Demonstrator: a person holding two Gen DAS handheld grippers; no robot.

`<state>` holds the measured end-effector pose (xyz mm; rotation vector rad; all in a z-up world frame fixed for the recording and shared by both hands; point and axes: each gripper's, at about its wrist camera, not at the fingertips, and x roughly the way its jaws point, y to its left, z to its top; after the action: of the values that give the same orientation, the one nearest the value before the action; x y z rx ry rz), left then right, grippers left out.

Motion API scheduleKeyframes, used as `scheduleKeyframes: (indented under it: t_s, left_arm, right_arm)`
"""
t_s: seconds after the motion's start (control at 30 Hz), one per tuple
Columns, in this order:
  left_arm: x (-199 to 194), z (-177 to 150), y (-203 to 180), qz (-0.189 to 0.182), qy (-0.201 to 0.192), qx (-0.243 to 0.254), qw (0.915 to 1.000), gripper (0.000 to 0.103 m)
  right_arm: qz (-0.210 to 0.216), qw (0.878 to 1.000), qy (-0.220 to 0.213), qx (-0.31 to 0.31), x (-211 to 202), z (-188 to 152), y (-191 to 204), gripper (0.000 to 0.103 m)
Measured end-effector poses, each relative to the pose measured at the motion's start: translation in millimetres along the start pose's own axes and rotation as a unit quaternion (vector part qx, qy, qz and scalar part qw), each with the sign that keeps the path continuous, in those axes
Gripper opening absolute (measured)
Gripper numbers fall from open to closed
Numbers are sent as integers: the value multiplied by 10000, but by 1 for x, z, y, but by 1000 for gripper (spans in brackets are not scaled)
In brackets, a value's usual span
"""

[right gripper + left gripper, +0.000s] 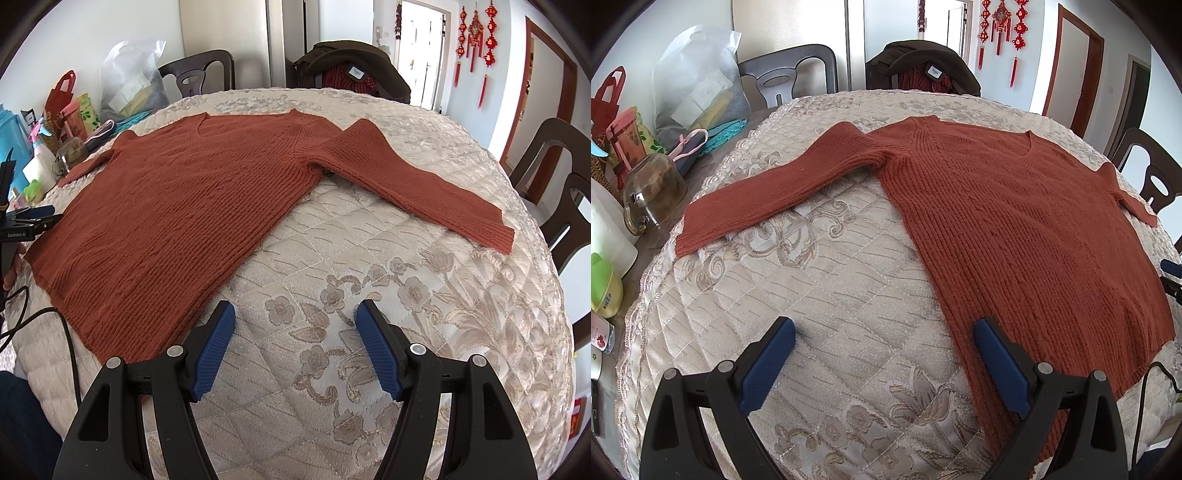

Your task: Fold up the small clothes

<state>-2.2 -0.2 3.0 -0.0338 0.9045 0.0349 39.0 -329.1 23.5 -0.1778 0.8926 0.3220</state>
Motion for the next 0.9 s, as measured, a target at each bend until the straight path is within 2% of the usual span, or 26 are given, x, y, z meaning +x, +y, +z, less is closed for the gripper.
scheduleKeyframes:
  t_s: [0.9]
  left_arm:
    - [0, -1, -1, 4, -12, -2, 10000, 100]
  right_arm:
    - [25, 10000, -14, 9, 0, 0, 1, 70]
